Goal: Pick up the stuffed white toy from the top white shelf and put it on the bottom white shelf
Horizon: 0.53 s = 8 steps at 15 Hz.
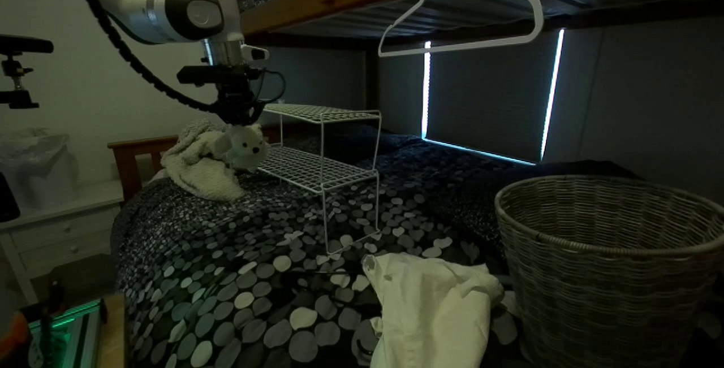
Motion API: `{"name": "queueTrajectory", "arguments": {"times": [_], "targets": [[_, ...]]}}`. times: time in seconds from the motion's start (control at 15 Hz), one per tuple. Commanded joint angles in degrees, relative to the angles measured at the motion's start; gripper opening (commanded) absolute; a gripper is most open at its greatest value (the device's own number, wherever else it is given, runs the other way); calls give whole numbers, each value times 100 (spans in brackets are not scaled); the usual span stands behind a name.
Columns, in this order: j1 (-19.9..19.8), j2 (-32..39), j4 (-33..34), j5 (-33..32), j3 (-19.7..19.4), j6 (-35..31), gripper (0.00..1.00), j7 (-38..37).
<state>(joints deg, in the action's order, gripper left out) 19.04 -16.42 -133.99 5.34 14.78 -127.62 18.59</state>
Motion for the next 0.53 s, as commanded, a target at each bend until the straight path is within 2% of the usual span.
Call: {"name": "queueTrajectory", "arguments": {"times": [0.0,0.27,0.47], "targets": [[18,-42,-614,-194,158,-974,2,-511],[-90,48,-1039,-591,258,-2203,2,-1060],[-354,115,-1287,-1264,406,-3031,2,-1721]]}}
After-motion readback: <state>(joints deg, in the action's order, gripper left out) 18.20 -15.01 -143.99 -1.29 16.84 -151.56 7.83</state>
